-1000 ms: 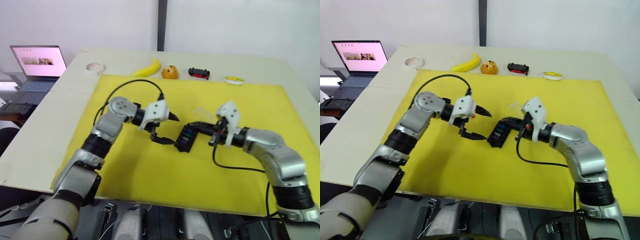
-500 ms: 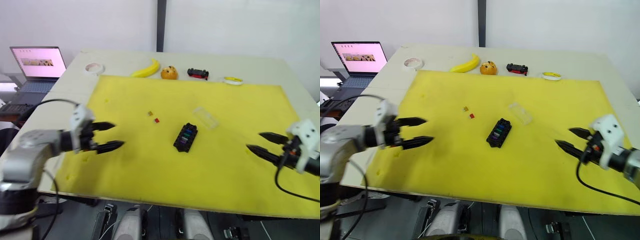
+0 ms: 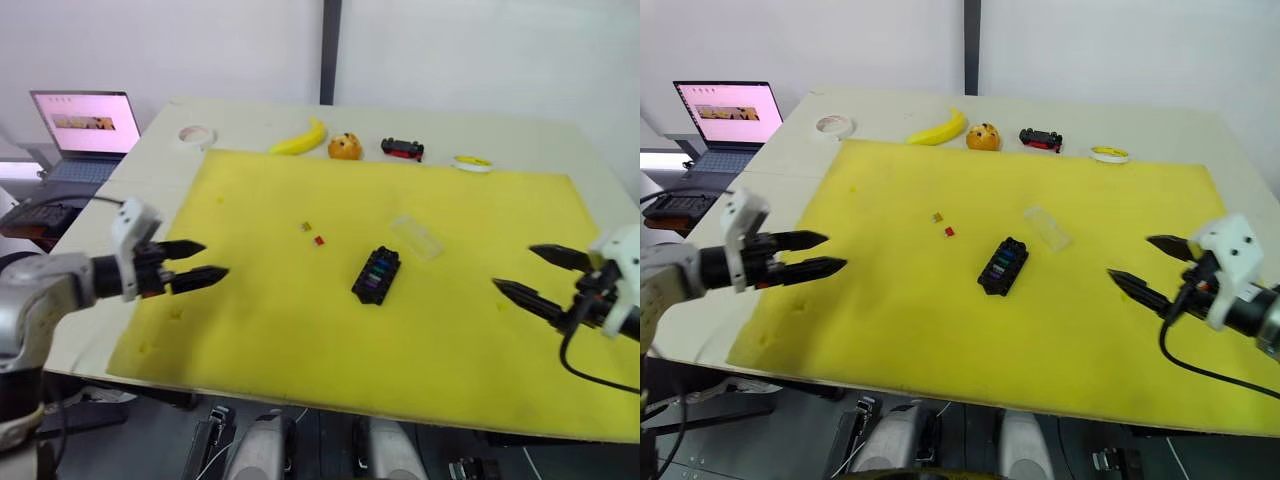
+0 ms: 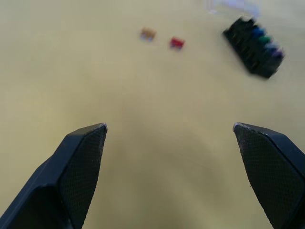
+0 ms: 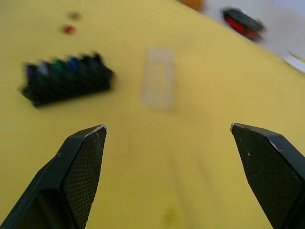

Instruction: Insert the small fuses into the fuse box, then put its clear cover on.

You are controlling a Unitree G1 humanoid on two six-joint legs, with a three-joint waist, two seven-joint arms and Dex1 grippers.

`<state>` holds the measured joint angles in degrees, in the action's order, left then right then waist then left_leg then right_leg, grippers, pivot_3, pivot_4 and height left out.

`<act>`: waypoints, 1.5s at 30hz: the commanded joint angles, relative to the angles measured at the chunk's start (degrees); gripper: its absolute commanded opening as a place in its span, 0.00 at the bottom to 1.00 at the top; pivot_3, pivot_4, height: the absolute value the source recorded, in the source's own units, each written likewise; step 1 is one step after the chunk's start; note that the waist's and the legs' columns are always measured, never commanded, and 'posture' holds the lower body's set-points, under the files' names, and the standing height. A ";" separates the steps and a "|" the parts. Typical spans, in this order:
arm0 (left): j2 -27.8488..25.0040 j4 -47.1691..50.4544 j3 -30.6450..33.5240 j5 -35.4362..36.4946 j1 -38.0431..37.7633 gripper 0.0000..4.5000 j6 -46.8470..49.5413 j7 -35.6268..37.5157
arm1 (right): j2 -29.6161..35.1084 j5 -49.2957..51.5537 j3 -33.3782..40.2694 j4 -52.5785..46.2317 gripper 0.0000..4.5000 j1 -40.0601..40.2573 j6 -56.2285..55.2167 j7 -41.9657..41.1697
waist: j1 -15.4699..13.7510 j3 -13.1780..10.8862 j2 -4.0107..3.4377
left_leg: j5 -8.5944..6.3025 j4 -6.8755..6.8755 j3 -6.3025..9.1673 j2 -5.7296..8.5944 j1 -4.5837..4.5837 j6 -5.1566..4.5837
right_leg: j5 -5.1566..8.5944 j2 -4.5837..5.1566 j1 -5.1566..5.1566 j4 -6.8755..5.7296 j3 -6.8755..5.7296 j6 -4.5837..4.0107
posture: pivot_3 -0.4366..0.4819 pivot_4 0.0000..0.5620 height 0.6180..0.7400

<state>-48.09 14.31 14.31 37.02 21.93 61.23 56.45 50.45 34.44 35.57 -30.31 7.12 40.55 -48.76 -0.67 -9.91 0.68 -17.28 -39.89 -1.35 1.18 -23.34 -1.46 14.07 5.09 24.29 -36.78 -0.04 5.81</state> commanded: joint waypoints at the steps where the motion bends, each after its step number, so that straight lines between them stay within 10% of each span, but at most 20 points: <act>1: 7.27 -4.73 1.92 7.57 13.91 1.00 20.24 -7.92 | -0.90 4.21 -6.73 -6.40 0.98 -4.92 2.47 3.31 | -0.02 -0.01 0.02 | -0.01 0.00 0.00 0.01 -0.01 -0.01 | -0.01 -0.03 0.03 -0.02 -0.01 0.02 | 0.48 0.27 1.00; 19: 31.96 -37.38 16.53 16.27 29.32 1.00 31.27 -41.95 | -9.75 3.45 -28.68 -9.60 0.98 -18.61 5.51 16.39 | 0.09 -0.02 0.10 | 0.09 -0.07 -0.02 0.14 -0.02 0.11 | 0.05 -0.11 0.15 -0.25 -0.04 0.13 | 0.48 0.27 1.00; 45: 43.25 -48.15 20.42 11.52 29.15 1.00 16.63 -46.51 | -13.89 -0.25 -30.61 -8.81 0.98 -18.29 5.56 21.93 | -0.23 0.03 0.11 | 0.11 -0.04 -0.01 0.22 -0.02 0.15 | 0.04 -0.07 0.13 -0.24 -0.07 0.12 | 0.48 0.27 1.00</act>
<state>-5.83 -32.75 35.67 49.17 50.35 79.28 9.94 36.59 34.20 3.50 -37.88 -10.97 46.84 -27.19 -0.90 -9.88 0.79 -17.18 -39.93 -1.34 1.41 -23.37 -1.32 14.11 5.02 24.40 -37.02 -0.11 5.93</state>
